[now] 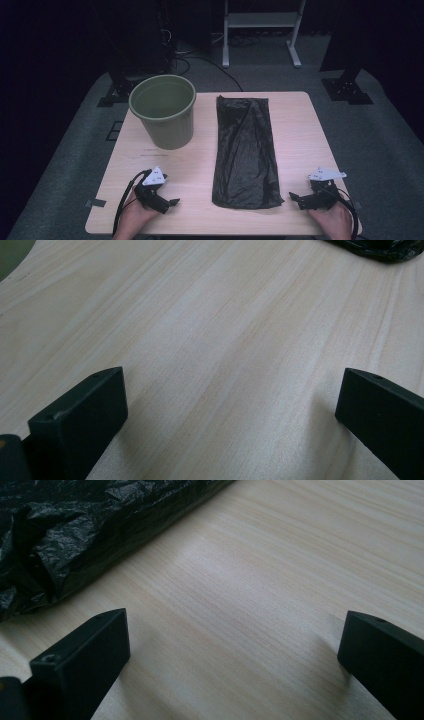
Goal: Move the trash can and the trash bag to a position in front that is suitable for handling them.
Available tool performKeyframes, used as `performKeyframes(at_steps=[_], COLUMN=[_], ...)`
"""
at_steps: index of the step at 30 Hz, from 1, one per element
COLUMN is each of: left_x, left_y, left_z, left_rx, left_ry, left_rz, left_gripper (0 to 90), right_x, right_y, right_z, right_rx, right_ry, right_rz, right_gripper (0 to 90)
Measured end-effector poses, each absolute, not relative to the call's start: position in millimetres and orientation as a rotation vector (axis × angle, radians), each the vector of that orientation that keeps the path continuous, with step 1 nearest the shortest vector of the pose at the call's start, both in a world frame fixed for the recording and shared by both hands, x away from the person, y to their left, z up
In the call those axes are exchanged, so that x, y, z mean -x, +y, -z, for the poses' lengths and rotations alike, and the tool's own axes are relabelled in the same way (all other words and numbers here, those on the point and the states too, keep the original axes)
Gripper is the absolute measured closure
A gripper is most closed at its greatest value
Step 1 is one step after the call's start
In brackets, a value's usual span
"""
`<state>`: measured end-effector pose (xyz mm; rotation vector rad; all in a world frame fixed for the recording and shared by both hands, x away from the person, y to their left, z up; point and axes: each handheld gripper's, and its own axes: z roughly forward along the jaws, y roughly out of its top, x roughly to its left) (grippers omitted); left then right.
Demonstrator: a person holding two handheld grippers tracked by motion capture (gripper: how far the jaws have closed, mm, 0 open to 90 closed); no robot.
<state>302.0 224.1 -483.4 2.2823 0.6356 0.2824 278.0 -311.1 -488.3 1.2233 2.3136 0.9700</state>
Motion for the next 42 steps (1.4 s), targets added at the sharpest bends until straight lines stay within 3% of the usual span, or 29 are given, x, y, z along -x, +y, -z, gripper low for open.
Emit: performKeyframes(at_steps=[9,15,30,42], left_x=[-302,-302,-301,-301], left_y=[224,224,224,224], left_z=[483,483,484,484], left_rx=[-2.282,-2.282,-2.279,-2.278], left_ry=[0.636,0.636,0.641,0.640], left_rz=[-0.282,-0.282,-0.283,-0.283], left_gripper=[0.0,0.0,0.0,0.0], right_x=[-277,-278,-288,-300], right_y=[-311,-307,-283,-255], right_z=[485,476,457,467], right_rx=[-1.226,-1.230,-1.222,-1.236], right_ry=[2.296,2.304,2.318,2.379], right_rz=[-0.970,-1.043,-1.163,-1.141], right_gripper=[0.3,13.3,20.4,30.0])
